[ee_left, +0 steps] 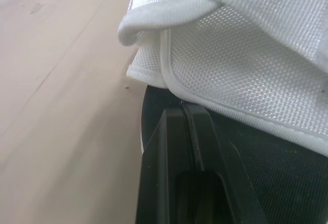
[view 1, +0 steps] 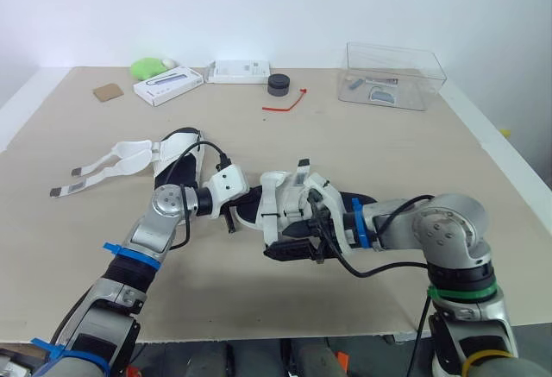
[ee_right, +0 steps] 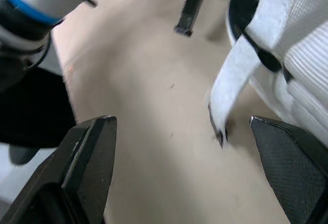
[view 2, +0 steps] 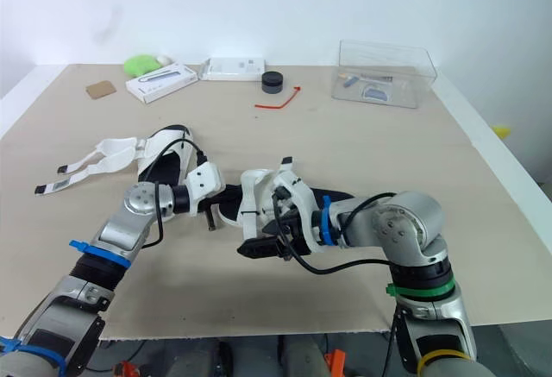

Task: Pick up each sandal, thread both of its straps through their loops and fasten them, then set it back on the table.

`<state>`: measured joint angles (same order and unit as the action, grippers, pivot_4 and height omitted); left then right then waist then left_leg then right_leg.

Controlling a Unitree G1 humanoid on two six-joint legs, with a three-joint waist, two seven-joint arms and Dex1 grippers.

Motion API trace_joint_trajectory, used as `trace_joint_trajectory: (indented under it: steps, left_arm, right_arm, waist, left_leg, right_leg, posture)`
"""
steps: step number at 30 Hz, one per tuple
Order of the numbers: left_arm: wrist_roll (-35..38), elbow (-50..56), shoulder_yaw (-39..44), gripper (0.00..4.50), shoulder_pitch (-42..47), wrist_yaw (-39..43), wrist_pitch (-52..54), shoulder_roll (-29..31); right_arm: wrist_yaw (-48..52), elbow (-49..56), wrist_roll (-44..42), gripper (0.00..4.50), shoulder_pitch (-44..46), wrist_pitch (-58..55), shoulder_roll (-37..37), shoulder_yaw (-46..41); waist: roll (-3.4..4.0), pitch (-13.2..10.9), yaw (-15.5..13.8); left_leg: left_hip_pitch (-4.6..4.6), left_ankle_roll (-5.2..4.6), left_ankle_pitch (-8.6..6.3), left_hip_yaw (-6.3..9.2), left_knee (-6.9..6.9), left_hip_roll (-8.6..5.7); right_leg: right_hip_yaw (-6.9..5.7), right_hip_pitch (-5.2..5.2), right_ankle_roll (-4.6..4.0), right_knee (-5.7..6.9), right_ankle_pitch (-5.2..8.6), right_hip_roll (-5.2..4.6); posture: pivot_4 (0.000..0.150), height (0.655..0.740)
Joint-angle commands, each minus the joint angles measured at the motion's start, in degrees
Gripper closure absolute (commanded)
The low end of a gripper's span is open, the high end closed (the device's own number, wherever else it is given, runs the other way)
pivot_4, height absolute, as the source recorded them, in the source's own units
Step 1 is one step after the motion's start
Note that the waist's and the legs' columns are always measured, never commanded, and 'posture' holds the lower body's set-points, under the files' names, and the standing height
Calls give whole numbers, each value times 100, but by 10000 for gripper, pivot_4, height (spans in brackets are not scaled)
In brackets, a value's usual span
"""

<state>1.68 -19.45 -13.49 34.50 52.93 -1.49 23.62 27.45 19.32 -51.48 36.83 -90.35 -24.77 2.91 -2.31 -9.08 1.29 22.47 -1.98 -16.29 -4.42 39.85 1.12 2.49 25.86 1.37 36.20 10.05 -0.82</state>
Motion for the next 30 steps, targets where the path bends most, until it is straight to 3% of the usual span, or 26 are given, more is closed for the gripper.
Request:
trace_joint_trajectory:
  steps: [1, 2, 6, 8, 10, 11, 12, 13, 17, 24, 30]
  left_arm:
    - [-112, -135, -42, 45000, 2, -3, -15, 17]
    - [-113, -137, -41, 45000, 3, -7, -15, 20]
    - [-125, -105, -25, 45000, -33, -38, -3, 51]
    - [-125, -95, -24, 45000, -38, -48, 3, 51]
    - [-127, -97, -25, 45000, -39, -54, 5, 49]
    - [-127, -93, -25, 45000, -44, -57, 5, 49]
    - [-126, -92, -25, 45000, -46, -58, 5, 48]
    - [-127, -97, -26, 45000, -44, -61, 4, 45]
    - [-131, -106, -39, 45000, -42, -71, 1, 26]
    - [-149, -145, -56, 45000, -41, -54, -21, 33]
    - [-157, -149, -67, 45000, -28, -56, -15, 17]
  right_arm:
    - [-17, 43, 55, 446, 147, 80, 59, -8]
    - [-17, 40, 65, 446, 150, 69, 73, -2]
    - [-119, -56, 203, 13281, 131, 55, 215, 9]
    - [-140, -65, 269, 23682, 108, 65, 243, 12]
    - [-150, -65, 321, 30614, 92, 95, 259, 19]
    - [-154, -55, 339, 38059, 85, 94, 274, 11]
    - [-157, -47, 349, 39558, 78, 80, 297, -7]
    - [-155, -41, 349, 44416, 70, 65, 315, -25]
    - [19, 142, 260, 44416, -25, -4, 122, 53]
    - [1321, 823, -175, 44416, -98, 394, -1069, 724]
    - [1536, 886, -192, 44416, -51, 678, -1097, 829]
  waist:
    - [0, 0, 2]
    - [0, 0, 2]
    - [0, 0, 2]
    - [0, 0, 2]
    - [0, 0, 2]
    - [0, 0, 3]
    - [0, 0, 3]
    - [0, 0, 3]
    - [0, 0, 4]
    - [1, -1, 3]
    - [1, -1, 1]
  left_leg:
    - [0, 0, 0, 1, 0, 0]
    - [0, 0, 0, 1, 0, 0]
    - [1, 0, 0, 1, 0, 0]
    - [2, 0, 0, 1, 0, 0]
    - [2, 0, 0, 0, 0, 0]
    - [2, 0, 0, 0, 0, 0]
    - [2, 0, 0, 0, 0, 0]
    - [2, 0, 0, 1, 0, 0]
    - [2, 0, 0, 2, 0, 0]
    - [4, -2, -2, 2, -2, -3]
    - [4, -2, -2, 6, -3, -2]
  right_leg:
    - [-1, 0, 0, 0, 0, 0]
    - [-1, 0, 0, 0, 0, 0]
    - [0, 0, -2, 0, 1, 0]
    - [0, 1, -2, 0, 1, -1]
    - [0, 1, -2, 0, 1, -1]
    - [0, 1, -2, 0, 1, -1]
    - [0, 1, -2, 0, 1, -1]
    - [0, 1, -2, 0, 1, -1]
    - [-1, 1, -2, 0, 1, 0]
    - [-1, 1, 2, -6, 3, -3]
    - [0, 0, 1, -6, 8, 1]
  posture:
    - [1500, 7400]
    - [1500, 7400]
    - [1500, 7400]
    - [1500, 7400]
    - [1500, 7400]
    - [1500, 7400]
    - [1500, 7400]
    - [1500, 7400]
    - [1500, 7400]
    - [1500, 7400]
    - [1500, 7400]
